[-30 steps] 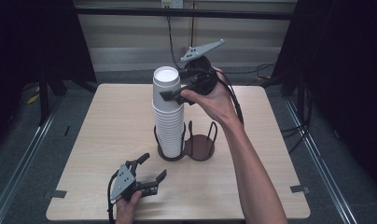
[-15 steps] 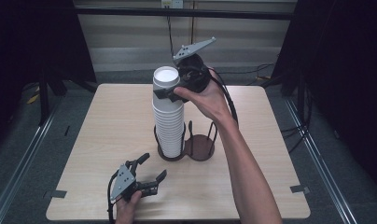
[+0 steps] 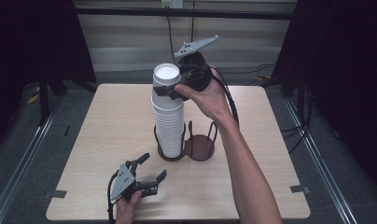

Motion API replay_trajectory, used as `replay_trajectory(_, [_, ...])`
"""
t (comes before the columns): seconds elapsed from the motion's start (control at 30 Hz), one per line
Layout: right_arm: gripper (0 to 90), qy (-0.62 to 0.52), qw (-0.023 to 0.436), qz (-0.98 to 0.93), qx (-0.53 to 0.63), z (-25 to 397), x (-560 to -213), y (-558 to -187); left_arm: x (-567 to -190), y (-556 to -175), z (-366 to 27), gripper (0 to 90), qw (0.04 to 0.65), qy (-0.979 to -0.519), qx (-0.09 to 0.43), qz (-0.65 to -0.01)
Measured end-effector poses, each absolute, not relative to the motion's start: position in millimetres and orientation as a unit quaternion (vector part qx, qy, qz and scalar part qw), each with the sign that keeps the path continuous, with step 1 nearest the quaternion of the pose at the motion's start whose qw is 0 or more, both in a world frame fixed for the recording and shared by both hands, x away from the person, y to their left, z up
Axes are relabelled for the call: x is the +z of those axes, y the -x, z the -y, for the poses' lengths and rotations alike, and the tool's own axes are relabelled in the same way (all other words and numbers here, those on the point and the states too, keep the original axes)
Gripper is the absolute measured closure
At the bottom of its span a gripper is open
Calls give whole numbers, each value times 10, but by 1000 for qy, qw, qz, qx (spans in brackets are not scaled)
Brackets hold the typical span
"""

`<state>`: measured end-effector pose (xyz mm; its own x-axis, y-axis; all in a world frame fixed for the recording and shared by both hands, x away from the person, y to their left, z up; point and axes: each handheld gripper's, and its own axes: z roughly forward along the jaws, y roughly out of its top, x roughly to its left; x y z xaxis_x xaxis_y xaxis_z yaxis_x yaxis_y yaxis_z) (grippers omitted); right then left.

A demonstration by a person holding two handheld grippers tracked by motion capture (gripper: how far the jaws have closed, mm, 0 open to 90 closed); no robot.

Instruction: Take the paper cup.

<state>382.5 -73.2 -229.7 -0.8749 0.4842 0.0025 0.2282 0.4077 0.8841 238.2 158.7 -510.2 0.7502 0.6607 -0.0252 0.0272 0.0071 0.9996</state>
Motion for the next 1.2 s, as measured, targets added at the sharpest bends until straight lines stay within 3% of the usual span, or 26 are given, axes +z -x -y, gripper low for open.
replay_trajectory(1.2, [215,-206,145,-749,612,946,-2125,-3685,-5102,-2382,-1587,161,661,-663,239,-259])
